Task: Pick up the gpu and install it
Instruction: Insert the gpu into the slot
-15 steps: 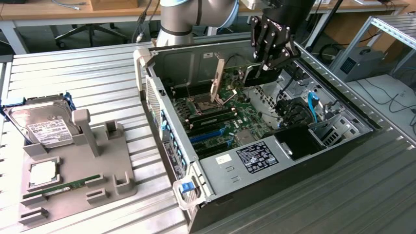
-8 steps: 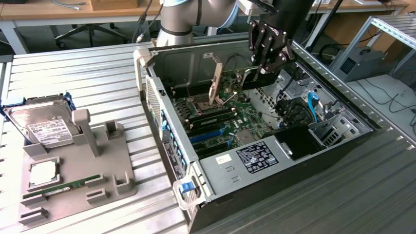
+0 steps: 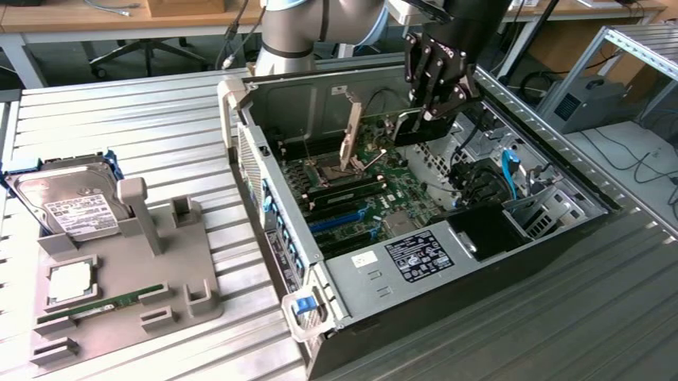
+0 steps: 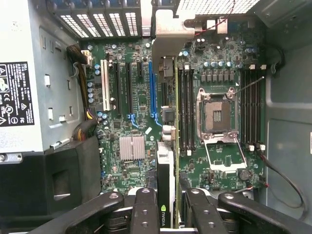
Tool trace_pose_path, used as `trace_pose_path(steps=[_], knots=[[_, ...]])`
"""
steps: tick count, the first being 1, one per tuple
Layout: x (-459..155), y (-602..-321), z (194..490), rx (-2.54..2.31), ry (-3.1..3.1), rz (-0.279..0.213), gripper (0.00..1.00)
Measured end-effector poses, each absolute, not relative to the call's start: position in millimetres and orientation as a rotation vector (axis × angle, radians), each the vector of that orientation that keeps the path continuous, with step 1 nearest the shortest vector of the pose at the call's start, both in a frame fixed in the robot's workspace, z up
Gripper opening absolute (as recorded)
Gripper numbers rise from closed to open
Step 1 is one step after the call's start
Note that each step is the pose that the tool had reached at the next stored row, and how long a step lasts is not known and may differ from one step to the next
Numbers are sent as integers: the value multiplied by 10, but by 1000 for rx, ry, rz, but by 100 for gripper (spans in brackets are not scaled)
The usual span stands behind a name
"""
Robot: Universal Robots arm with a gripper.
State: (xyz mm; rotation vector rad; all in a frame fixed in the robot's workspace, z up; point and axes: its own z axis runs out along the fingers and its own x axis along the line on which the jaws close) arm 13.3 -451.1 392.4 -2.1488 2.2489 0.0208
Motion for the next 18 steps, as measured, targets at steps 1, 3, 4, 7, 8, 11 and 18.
trace_pose_path(steps=[1, 3, 4, 7, 8, 11, 18], knots=[[128, -4511, 3924, -2149, 2249, 21, 27], [119, -4511, 3924, -2149, 2249, 21, 27], [112, -4511, 3924, -2149, 2249, 21, 27], [83, -4511, 3924, -2149, 2249, 21, 27], [73, -4511, 3924, -2149, 2249, 21, 27], [56, -4511, 3924, -2149, 2249, 21, 27], [42, -4511, 3877, -2149, 2248, 20, 27]])
